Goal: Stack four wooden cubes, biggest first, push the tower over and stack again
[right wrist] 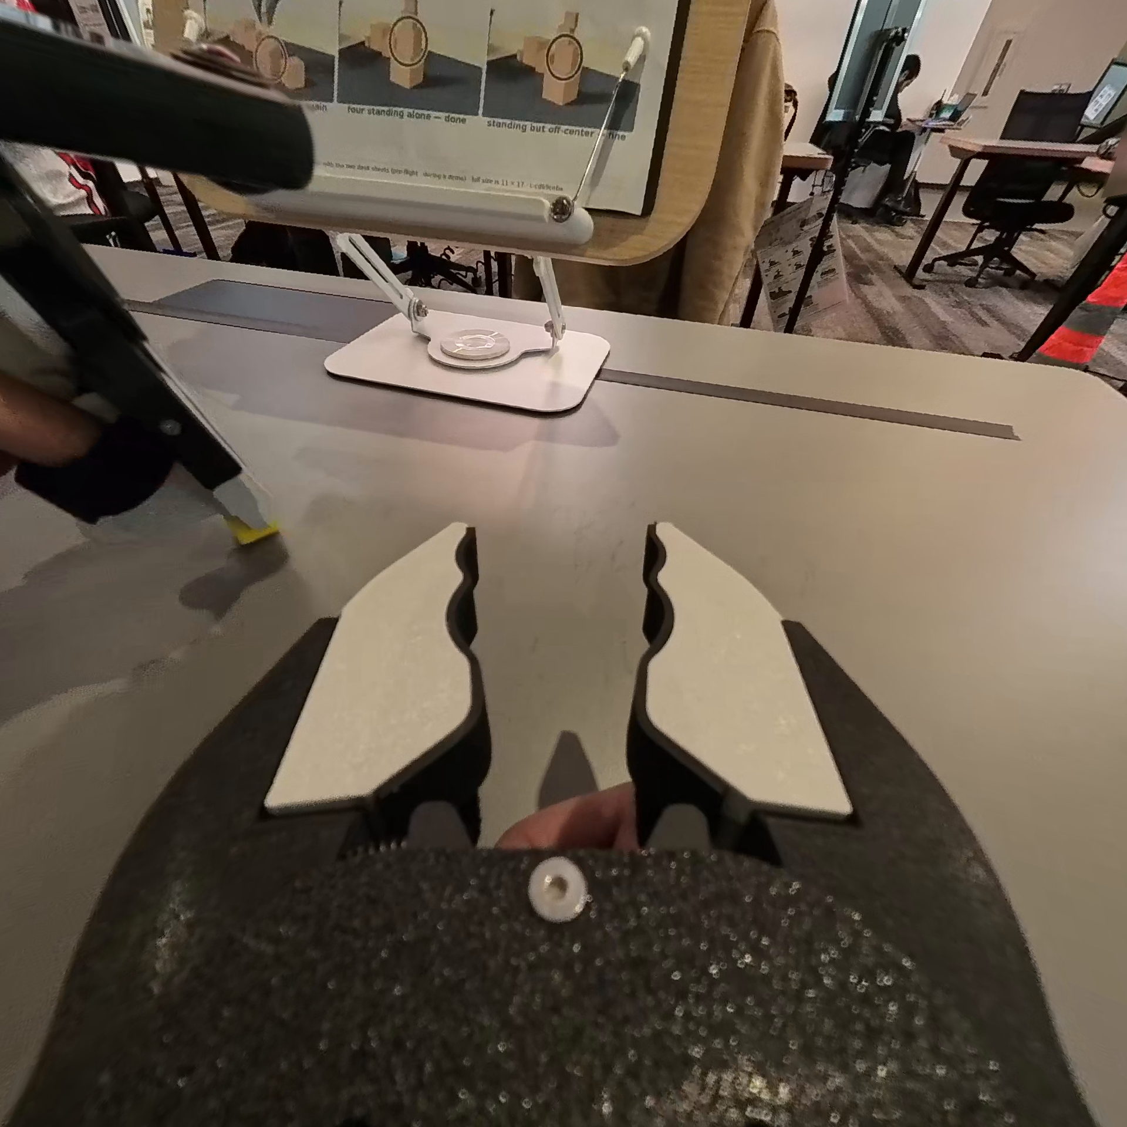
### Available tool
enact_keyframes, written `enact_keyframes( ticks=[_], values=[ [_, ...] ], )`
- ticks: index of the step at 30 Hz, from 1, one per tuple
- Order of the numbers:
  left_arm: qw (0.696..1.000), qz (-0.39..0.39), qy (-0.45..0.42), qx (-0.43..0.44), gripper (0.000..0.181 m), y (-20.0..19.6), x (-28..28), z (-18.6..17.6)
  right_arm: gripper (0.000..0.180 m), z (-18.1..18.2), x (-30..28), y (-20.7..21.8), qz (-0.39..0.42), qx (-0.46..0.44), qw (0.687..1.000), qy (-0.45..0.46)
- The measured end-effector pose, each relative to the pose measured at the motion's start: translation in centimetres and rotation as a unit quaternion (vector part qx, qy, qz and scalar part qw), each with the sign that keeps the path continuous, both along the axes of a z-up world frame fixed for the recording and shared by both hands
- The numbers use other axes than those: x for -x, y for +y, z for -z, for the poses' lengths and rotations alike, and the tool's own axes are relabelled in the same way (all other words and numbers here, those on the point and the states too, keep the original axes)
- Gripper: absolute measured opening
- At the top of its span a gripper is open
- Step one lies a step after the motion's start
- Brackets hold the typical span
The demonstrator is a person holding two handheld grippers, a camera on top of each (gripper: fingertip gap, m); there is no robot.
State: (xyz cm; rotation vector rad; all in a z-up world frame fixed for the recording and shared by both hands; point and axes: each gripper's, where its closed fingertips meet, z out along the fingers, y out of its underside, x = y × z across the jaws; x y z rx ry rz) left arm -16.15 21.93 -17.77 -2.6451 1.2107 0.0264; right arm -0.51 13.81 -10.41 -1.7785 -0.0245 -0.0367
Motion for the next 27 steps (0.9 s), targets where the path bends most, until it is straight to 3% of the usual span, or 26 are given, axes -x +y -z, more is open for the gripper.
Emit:
enact_keyframes(
  ticks=[4, 8, 13, 16, 18, 23, 27],
  values=[
    [0.999, -0.050, -0.012, 0.009, 0.023, 1.5, 2.3, 0.5, 0.052, 0.0, 0.0, 0.0, 0.000, 0.001, 1.000, 0.001],
    [0.998, -0.060, -0.035, 0.011, 0.046, 1.8, 3.5, 0.3, 0.052, 0.0, 0.1, 0.0, -0.002, 0.001, 1.000, 0.000],
    [0.992, -0.024, -0.110, -0.063, 0.050, 0.9, 5.5, -8.1, 0.051, 0.0, 0.0, -0.1, -0.002, 0.000, 1.000, 0.004],
    [0.981, -0.012, -0.148, -0.122, 0.049, -0.3, 10.7, -13.9, 0.051, 0.0, 0.1, -0.1, -0.004, 0.001, 1.000, 0.002],
    [0.981, -0.019, -0.148, -0.125, 0.051, -1.3, 15.8, -15.1, 0.051, 0.1, 0.3, -0.1, -0.006, 0.004, 1.000, -0.005],
    [0.987, -0.113, -0.091, -0.064, 0.057, -1.4, 28.0, -9.9, 0.051, 0.2, 0.4, -0.1, -0.005, 0.007, 1.000, -0.014],
    [0.984, -0.157, -0.087, -0.021, 0.057, -0.2, 30.9, -4.9, 0.050, 0.1, 0.3, -0.1, -0.004, 0.005, 1.000, -0.009]
  ],
)
